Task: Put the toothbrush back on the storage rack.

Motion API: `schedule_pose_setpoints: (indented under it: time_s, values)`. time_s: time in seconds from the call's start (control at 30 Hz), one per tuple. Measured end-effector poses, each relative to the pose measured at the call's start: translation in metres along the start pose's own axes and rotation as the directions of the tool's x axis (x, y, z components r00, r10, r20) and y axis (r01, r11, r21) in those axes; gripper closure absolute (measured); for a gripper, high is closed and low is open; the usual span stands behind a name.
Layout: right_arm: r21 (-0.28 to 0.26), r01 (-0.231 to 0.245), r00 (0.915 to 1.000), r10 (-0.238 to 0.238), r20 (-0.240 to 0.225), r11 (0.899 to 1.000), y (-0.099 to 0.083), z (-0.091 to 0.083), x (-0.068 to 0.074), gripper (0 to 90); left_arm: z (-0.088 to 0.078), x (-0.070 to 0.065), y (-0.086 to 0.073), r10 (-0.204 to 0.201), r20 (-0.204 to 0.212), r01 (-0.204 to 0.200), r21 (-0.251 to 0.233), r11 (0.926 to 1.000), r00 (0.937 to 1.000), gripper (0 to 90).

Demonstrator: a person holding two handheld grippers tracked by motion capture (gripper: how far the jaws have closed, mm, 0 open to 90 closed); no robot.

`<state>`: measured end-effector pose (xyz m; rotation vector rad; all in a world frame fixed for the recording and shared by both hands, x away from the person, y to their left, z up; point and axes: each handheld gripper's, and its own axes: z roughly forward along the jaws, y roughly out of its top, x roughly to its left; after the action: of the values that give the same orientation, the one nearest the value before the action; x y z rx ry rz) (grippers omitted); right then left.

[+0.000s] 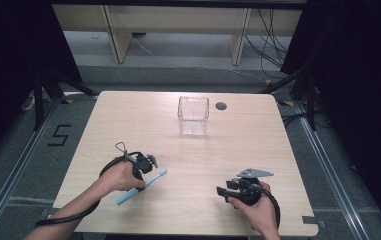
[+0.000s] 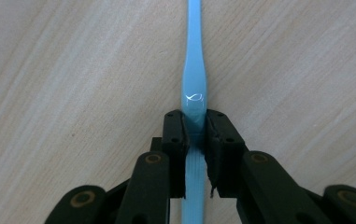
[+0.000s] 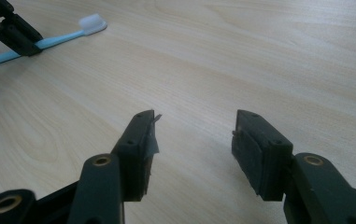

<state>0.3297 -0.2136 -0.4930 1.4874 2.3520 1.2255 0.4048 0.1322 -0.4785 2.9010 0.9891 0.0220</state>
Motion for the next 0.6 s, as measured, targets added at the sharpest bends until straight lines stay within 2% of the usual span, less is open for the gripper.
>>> schedule_pose_setpoints:
  time_s: [0.03, 0.07, 0.2, 0.23, 0.27, 0.33, 0.37, 0.4, 0.47, 0.5, 0.53, 0.57, 0.6]
  values:
    - [-0.004, 0.012, 0.9999, -0.012, -0.001, 1.0, 0.0, 0.0, -0.001, 49.4, 0.0, 0.0, 0.0, 0.005, 0.0, -0.005, 0.0, 1.0, 1.0, 78.3]
    - [-0.011, 0.047, 0.9989, -0.047, -0.002, 0.999, 0.0, 0.002, -0.004, 49.4, 0.0, 0.0, -0.001, -0.002, 0.002, 0.002, -0.004, 1.0, 1.0, 78.4]
    - [-0.012, 0.045, 0.9989, -0.045, 0.009, 0.999, 0.001, 0.002, -0.003, 49.7, -0.005, 0.001, -0.004, 0.003, 0.012, -0.003, -0.035, 0.9994, 0.9999, 78.4]
    - [-0.012, 0.045, 0.9989, -0.045, 0.009, 0.999, 0.001, 0.002, -0.003, 49.7, -0.007, 0.002, -0.005, 0.0, 0.011, 0.001, -0.048, 0.9989, 0.9999, 78.4]
    - [-0.02, 0.044, 0.999, -0.044, -0.01, 0.999, 0.0, 0.004, -0.002, 49.7, -0.008, 0.002, -0.006, 0.0, 0.011, 0.0, -0.064, 0.998, 0.9999, 78.4]
    - [-0.011, 0.046, 0.9989, -0.046, 0.007, 0.999, 0.0, 0.004, -0.001, 49.7, -0.01, 0.003, -0.008, 0.0, 0.018, 0.002, -0.1, 0.995, 0.9998, 78.4]
    - [-0.009, 0.029, 0.9996, -0.029, -0.001, 1.0, 0.0, 0.004, 0.0, 49.7, -0.012, 0.003, -0.009, 0.003, 0.02, -0.001, -0.118, 0.993, 0.9998, 78.4]
    - [-0.01, 0.052, 0.9986, -0.052, 0.01, 0.999, 0.001, 0.003, -0.001, 49.9, -0.014, 0.003, -0.011, 0.004, 0.022, -0.001, -0.141, 0.99, 0.9997, 78.4]
    - [-0.015, 0.026, 0.9996, -0.027, -0.006, 1.0, 0.0, 0.005, 0.002, 50.1, -0.018, 0.003, -0.014, 0.008, 0.029, -0.002, -0.198, 0.9803, 0.9995, 78.4]
    - [-0.022, 0.045, 0.999, -0.045, 0.0, 0.999, 0.0, 0.006, 0.0, 50.2, -0.02, 0.003, -0.015, 0.011, 0.035, -0.002, -0.224, 0.9747, 0.9993, 78.4]
    - [-0.016, 0.004, 1.0, -0.004, 0.0, 1.0, 0.0, 0.005, 0.004, 50.4, -0.025, 0.003, -0.019, 0.011, 0.044, 0.002, -0.279, 0.9603, 0.999, 78.4]
    - [-0.016, 0.004, 1.0, -0.004, 0.0, 1.0, 0.0, 0.005, 0.004, 50.4, -0.025, 0.003, -0.019, 0.011, 0.044, 0.002, -0.279, 0.9603, 0.999, 78.4]
    - [-0.032, 0.043, 0.999, -0.043, -0.011, 0.999, 0.0, 0.007, 0.002, 50.5, -0.027, 0.004, -0.02, 0.017, 0.043, -0.003, -0.311, 0.9504, 0.9989, 78.4]
